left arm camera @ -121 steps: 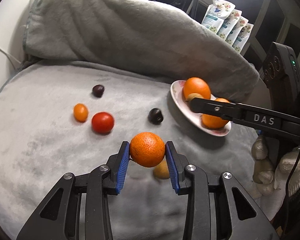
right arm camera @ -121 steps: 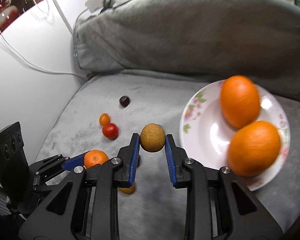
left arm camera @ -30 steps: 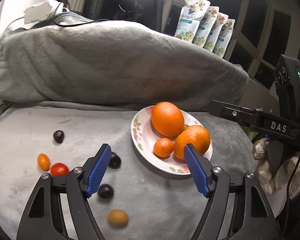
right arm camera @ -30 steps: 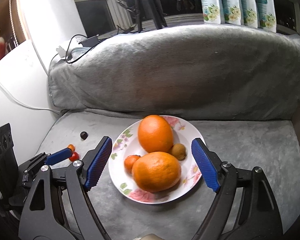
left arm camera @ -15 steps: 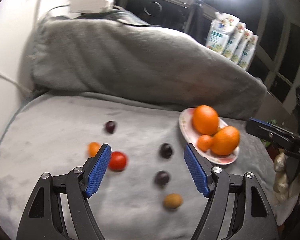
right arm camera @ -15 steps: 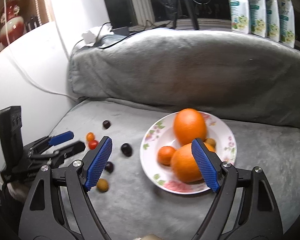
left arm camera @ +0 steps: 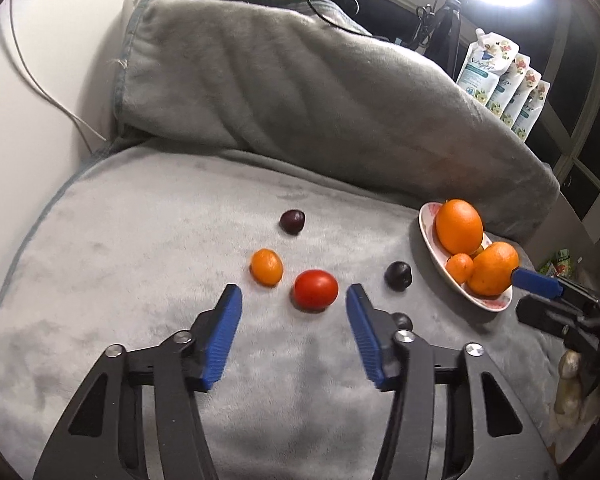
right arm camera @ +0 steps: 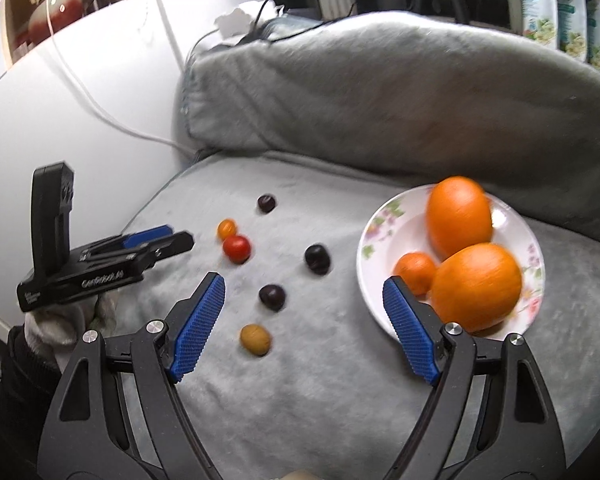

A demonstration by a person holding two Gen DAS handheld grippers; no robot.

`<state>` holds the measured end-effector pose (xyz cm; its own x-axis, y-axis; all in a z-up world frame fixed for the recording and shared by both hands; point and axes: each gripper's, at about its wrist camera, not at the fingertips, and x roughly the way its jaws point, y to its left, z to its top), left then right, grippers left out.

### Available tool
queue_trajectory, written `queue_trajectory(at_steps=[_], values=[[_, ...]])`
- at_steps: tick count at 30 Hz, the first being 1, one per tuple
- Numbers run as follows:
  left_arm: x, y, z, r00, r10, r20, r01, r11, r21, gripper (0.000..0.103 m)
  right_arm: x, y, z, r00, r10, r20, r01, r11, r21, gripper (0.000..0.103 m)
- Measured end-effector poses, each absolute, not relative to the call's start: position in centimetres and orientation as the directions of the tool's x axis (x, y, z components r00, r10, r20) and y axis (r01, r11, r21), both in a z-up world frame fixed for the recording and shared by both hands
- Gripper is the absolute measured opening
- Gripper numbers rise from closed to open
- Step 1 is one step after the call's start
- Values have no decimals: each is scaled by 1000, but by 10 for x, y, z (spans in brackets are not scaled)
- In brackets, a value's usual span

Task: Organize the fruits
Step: 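Move the right gripper to another brown fruit while the left approaches the red tomato, then close the right gripper on the brown fruit while the left gripper closes on the tomato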

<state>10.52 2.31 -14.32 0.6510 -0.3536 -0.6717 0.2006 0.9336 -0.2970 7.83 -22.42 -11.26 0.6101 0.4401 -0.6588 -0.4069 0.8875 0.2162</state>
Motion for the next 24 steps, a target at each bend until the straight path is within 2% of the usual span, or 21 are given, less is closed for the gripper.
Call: queue_trajectory(at_steps=[6,10,16,24], values=[[111,13,-149,619,-384,-685,231,923,-309,47,74,-208,-129,551,462,-695,-443,868,226,72],[117,6,-154,602,-390,-696,239,920,-309,46,74,-198,-143,502,470,-726,-466,854,231,59],[127,5,-164,584,-384,-716,223,923,-314,43,74,-188,-159,462,470,-752,-486,844,229,51],[135,1,-172,571,-376,-729,216,926,-309,40,75,-177,-176,430,471,-770,-504,833,229,47]])
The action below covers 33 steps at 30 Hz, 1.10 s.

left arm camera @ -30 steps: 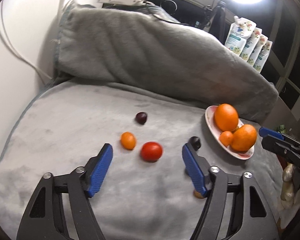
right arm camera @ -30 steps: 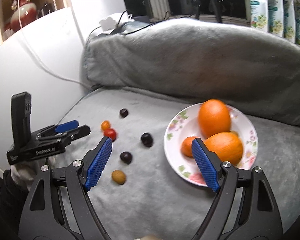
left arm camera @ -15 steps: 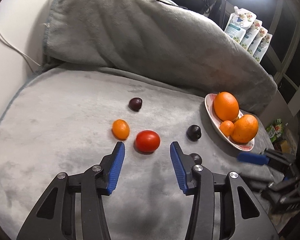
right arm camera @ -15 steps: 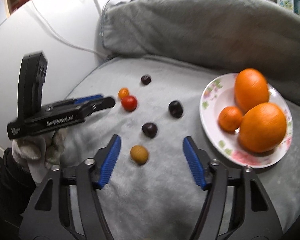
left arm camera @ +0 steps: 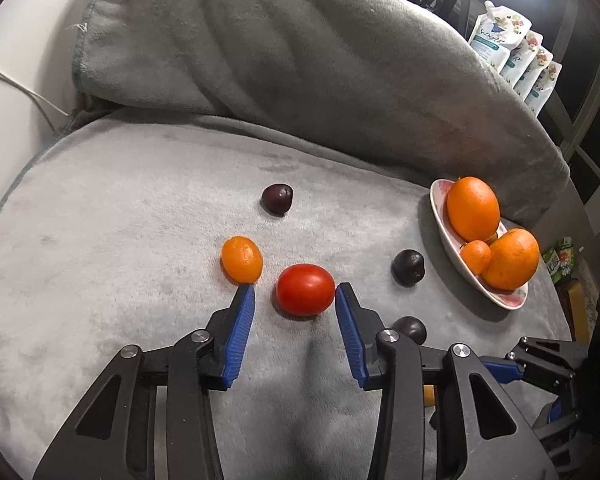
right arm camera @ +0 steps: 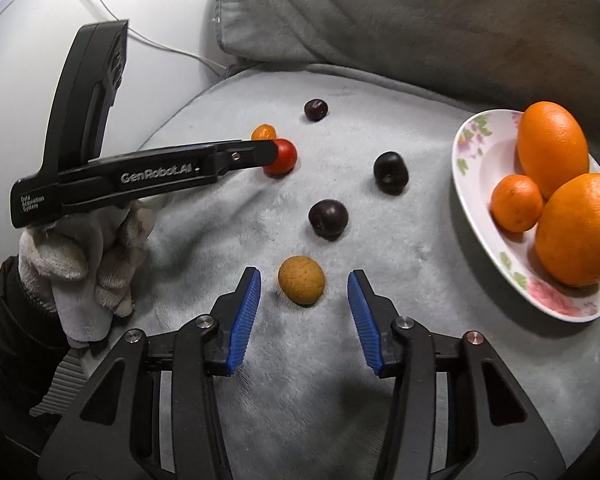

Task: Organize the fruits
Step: 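Close the right gripper on the brown fruit while the left gripper closes on the tomato, then carry the brown fruit over the plate with the right gripper while the left lifts the tomato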

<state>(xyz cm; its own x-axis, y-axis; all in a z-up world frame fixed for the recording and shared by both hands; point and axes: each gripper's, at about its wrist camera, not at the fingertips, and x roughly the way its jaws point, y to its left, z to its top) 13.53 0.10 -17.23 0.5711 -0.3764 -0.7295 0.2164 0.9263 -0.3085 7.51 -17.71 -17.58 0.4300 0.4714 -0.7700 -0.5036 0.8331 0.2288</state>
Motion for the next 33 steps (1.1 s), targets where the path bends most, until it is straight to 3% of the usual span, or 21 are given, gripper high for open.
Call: queue_trajectory(at_steps=[13,33], values=[[140,-9,-175,565,-377,-734,235,926,-294,29,77,-171,-182,413,453,-790,-521,829,203,28],[132,-14,-160,588,-405,-700,242,914,-326,27,74,-201,-161,478,467,-744,-474,850,229,27]])
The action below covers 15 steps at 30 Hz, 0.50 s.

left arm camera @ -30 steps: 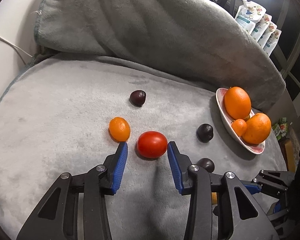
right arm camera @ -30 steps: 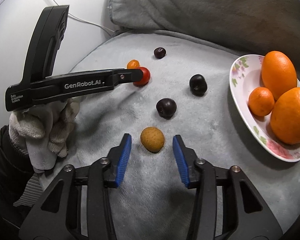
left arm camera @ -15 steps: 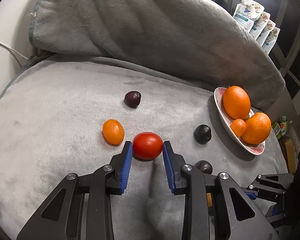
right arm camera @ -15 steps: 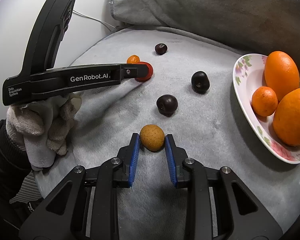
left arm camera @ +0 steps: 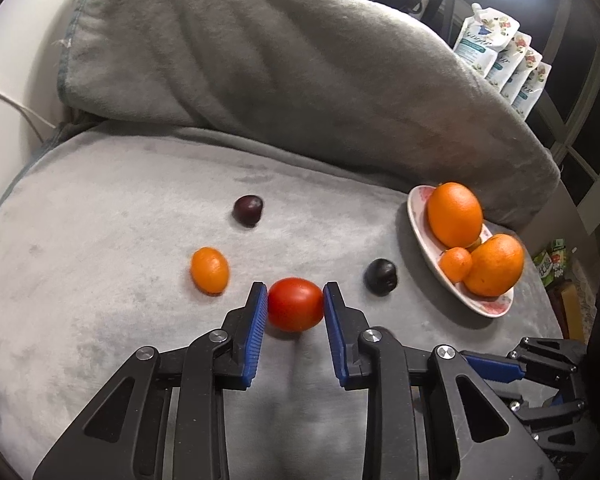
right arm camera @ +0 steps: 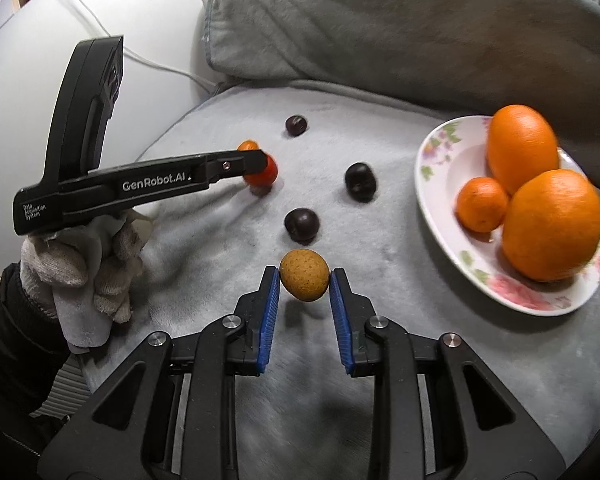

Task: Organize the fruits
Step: 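Carry the brown fruit over the plate with the right gripper while the left lifts the tomato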

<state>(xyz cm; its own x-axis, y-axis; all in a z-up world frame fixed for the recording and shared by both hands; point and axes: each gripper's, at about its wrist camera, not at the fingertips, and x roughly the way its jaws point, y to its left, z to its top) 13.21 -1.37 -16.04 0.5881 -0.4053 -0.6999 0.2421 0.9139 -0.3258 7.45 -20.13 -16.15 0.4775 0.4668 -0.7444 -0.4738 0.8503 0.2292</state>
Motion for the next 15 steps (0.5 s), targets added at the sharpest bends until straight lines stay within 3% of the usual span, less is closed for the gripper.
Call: queue_trajectory(at_steps=[15], values=[[132,-53,-140,589,-465,-661,308,885,-349,25,60,-262,-129,602,411,-685,-374,903,214,27]])
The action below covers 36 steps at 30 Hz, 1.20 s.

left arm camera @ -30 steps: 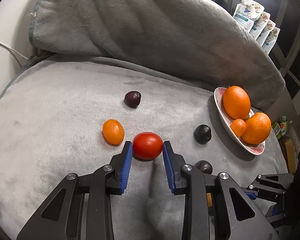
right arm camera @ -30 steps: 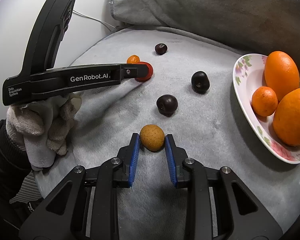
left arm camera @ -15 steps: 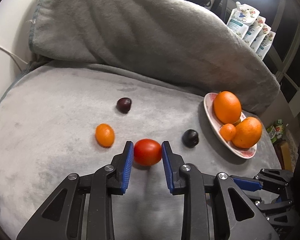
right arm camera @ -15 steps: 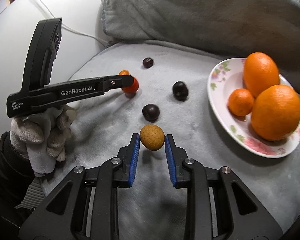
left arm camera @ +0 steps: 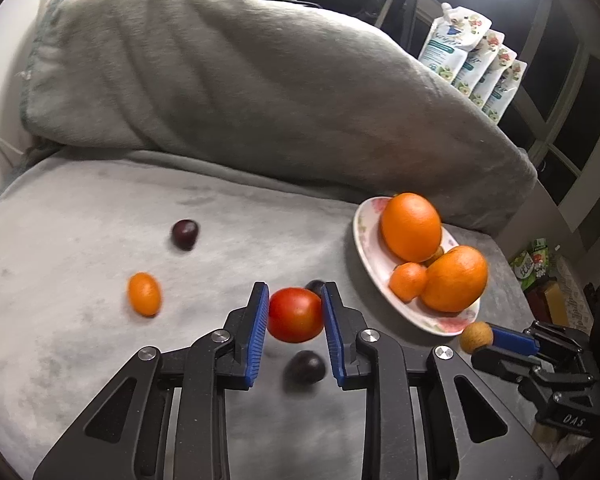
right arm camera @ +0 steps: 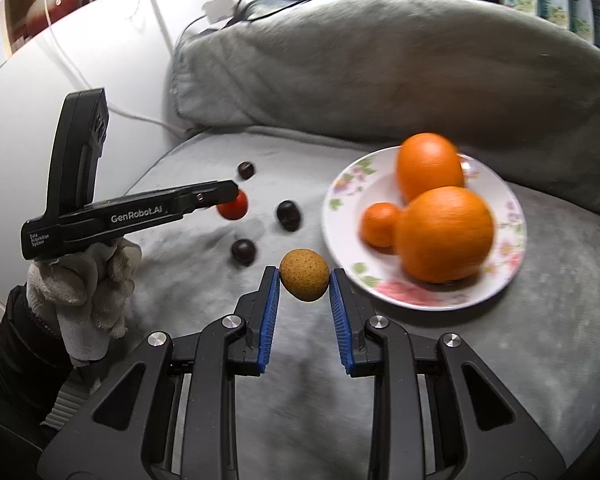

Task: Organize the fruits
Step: 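Carry the brown fruit over the plate with the right gripper while the left lifts the tomato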

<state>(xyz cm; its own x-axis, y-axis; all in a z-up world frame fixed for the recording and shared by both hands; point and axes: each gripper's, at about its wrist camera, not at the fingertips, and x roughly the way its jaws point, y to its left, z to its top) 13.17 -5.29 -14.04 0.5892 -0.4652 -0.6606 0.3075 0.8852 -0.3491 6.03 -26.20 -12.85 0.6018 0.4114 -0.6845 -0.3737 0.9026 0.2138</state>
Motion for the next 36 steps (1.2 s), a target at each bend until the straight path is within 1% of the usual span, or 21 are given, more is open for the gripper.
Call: queue_trajectory(at_steps=[1,2,3,7,11,19,22,23,24,25,26,29,36], values=[[131,-55,-140,588,-469,-659,312,883,-350,24,60,-266,-127,608,406,-682,-366,906,213,27],[132,-58,-140,588,-472,-657,317,882,-350,14,60,-270,-126,615,399,-680,-357,910,211,27],[133,-61,-139,587,-474,-656,321,880,-349,11,60,-274,-125,620,394,-678,-350,913,210,27],[136,-75,-138,588,-477,-653,341,879,-334,11,60,-292,-121,640,376,-670,-319,923,214,27],[140,-77,-139,584,-485,-651,339,874,-347,11,63,-304,-120,649,369,-665,-297,928,225,27],[134,-81,-132,591,-475,-652,367,878,-307,11,68,-327,-120,678,339,-652,-248,941,231,27],[127,-82,-131,593,-453,-666,387,885,-258,11,70,-337,-115,697,323,-640,-229,946,228,27],[126,-81,-132,589,-446,-674,389,887,-247,12,71,-339,-113,702,318,-637,-225,948,225,27],[125,-81,-134,588,-437,-681,385,891,-240,16,72,-343,-112,708,312,-633,-218,950,224,27],[123,-80,-136,581,-424,-695,381,896,-229,25,73,-346,-111,712,307,-631,-212,951,225,27],[121,-81,-138,578,-415,-703,382,899,-216,30,75,-348,-111,715,304,-630,-207,952,225,27],[119,-85,-145,573,-367,-732,374,913,-165,37,78,-354,-110,719,300,-627,-197,953,230,27],[121,-97,-156,554,-323,-767,384,917,-110,37,80,-358,-112,722,294,-627,-194,955,224,27]])
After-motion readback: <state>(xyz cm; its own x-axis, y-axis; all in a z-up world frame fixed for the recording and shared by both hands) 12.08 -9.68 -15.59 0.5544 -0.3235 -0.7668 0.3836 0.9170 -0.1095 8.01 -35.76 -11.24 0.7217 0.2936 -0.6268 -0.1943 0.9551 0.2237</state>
